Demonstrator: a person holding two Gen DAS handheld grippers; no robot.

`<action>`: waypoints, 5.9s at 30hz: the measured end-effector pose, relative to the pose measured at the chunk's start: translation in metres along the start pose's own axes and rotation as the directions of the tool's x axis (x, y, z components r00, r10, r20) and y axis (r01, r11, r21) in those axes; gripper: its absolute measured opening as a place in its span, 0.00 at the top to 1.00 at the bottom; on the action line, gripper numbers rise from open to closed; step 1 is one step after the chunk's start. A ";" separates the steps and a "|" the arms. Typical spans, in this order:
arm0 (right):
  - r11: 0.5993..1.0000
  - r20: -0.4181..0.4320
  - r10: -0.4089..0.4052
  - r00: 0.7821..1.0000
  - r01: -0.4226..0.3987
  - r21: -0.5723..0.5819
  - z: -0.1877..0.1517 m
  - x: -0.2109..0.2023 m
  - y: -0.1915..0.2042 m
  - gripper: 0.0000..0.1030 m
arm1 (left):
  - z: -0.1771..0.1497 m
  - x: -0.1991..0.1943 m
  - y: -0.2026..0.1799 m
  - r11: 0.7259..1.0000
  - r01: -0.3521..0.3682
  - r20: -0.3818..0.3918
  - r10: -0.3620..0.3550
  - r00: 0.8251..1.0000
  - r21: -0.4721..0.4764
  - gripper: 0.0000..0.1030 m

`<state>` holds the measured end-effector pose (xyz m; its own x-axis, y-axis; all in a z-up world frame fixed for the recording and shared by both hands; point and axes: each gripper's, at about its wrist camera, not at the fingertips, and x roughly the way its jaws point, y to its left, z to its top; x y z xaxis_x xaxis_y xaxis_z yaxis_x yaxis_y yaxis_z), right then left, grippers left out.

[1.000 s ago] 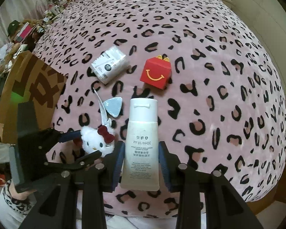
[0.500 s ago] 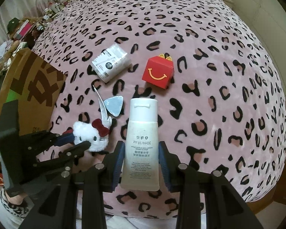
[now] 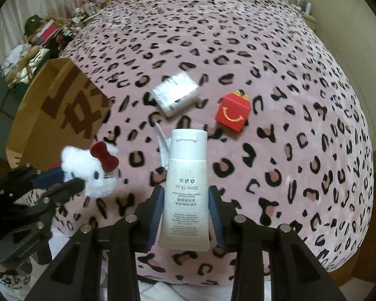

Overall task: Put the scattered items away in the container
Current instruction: 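Carry the Hello Kitty plush and white tube with both tools over the cardboard box, then open both tools to drop the plush and white tube into the box, then move both tools back toward the remaining items on the bed, then grasp the red Happy Meal box with right tool while left tool grasps silver strip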

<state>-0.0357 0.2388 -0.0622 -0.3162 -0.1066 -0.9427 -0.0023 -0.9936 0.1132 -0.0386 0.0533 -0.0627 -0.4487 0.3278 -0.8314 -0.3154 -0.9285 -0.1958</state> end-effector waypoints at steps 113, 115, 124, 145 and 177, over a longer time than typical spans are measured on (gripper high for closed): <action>1.000 0.042 -0.018 0.999 0.019 -0.017 0.073 -0.031 0.008 0.65 | 0.037 -0.043 0.027 0.981 -0.152 0.022 0.156 0.988 -0.120 0.27; 1.000 0.033 -0.019 0.999 0.018 0.014 0.070 -0.026 -0.010 0.65 | 0.041 -0.020 0.018 0.984 -0.132 0.002 0.133 0.991 -0.122 0.27; 0.989 -0.033 -0.021 0.999 0.025 0.144 0.075 0.014 -0.071 0.65 | 0.045 0.092 0.008 0.971 -0.137 -0.121 0.114 0.986 -0.197 0.27; 0.972 -0.128 -0.071 0.989 0.098 0.214 0.115 0.132 -0.088 0.64 | 0.048 0.197 0.027 0.946 -0.128 -0.191 0.073 0.979 -0.297 0.27; 0.962 -0.111 -0.004 0.994 0.034 0.272 0.097 0.160 -0.066 0.62 | 0.034 0.170 0.044 0.952 -0.039 -0.162 -0.011 0.987 -0.303 0.89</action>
<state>-0.1783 0.2914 -0.1901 -0.2087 -0.1062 -0.9722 -0.2715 -0.9487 0.1619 -0.1567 0.0739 -0.1948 -0.3036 0.3052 -0.9026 -0.0298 -0.9499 -0.3111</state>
